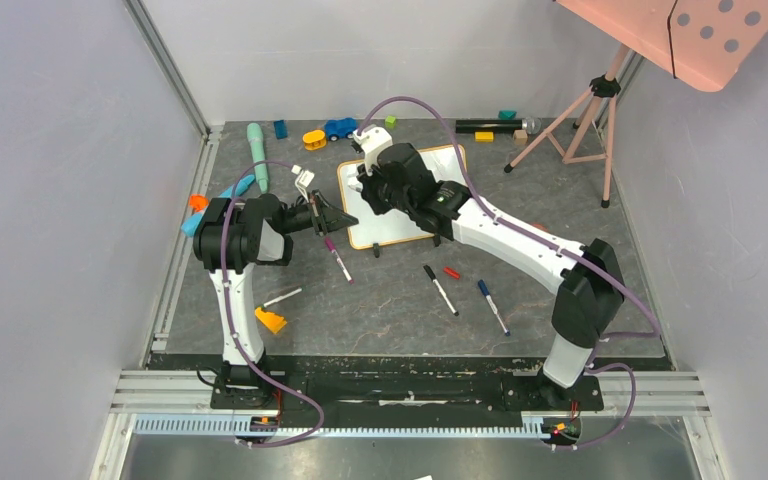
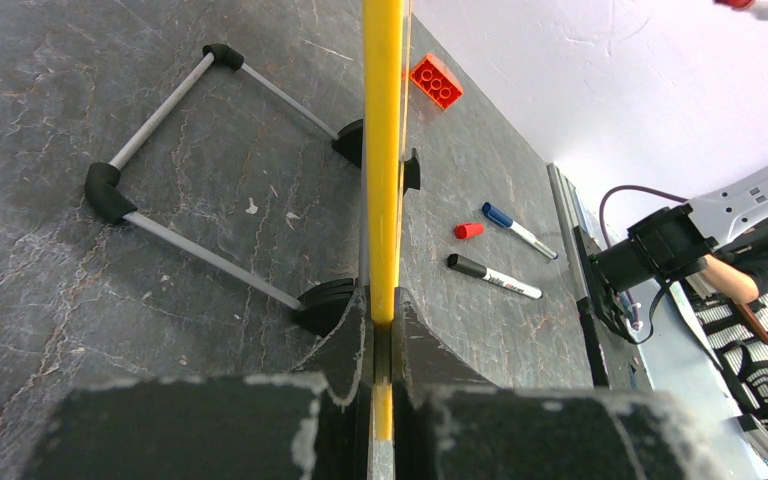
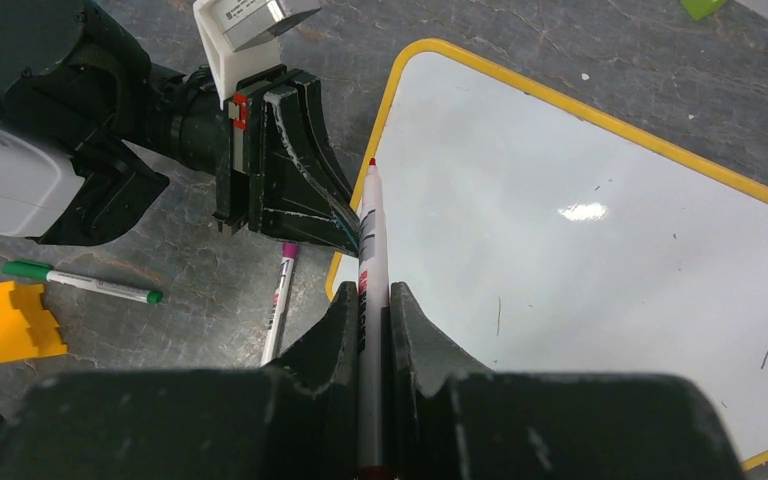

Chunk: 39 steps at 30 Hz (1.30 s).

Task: Write a sentence on the whiteboard

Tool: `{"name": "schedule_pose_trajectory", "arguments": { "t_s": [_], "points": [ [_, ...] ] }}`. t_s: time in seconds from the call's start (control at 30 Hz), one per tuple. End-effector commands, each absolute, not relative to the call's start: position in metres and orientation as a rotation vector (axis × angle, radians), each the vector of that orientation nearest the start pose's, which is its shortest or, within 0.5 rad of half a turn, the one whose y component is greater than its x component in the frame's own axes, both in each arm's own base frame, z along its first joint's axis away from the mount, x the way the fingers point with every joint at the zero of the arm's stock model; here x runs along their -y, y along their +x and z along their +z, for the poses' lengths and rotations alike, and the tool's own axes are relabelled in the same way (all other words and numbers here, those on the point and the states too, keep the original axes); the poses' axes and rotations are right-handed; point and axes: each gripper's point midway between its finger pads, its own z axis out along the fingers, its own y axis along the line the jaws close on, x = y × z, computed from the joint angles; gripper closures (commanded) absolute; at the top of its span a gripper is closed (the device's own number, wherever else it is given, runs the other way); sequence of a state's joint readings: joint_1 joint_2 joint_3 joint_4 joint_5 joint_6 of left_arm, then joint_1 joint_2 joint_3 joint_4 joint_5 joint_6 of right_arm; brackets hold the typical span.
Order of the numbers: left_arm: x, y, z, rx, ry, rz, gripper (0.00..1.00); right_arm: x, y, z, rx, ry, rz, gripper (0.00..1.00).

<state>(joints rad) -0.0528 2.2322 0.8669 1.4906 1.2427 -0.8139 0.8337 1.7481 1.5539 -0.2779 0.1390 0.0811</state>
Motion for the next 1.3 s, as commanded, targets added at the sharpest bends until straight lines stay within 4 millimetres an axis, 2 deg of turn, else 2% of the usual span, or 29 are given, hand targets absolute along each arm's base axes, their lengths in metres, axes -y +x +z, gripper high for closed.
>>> {"name": "schedule_pose_trajectory", "arguments": {
  "t_s": [0.0,0.73,1.27],
  "points": [
    [0.205,0.371,0.076,-1.625,0.667,-1.545,0.98,-0.378,0.373,0.256,-1.895,-0.645,0.456,1.0],
    [0.205,0.37,0.075,-1.624,0.669,-1.543,0.98,-0.389,0.376,0.259,-1.901,-0.651,0.485,1.0],
    [0.205,0.37,0.075,-1.625,0.67,-1.545,0.98,-0.389,0.409,0.258,-1.907,-0.589,0.348,1.0]
  ]
}}
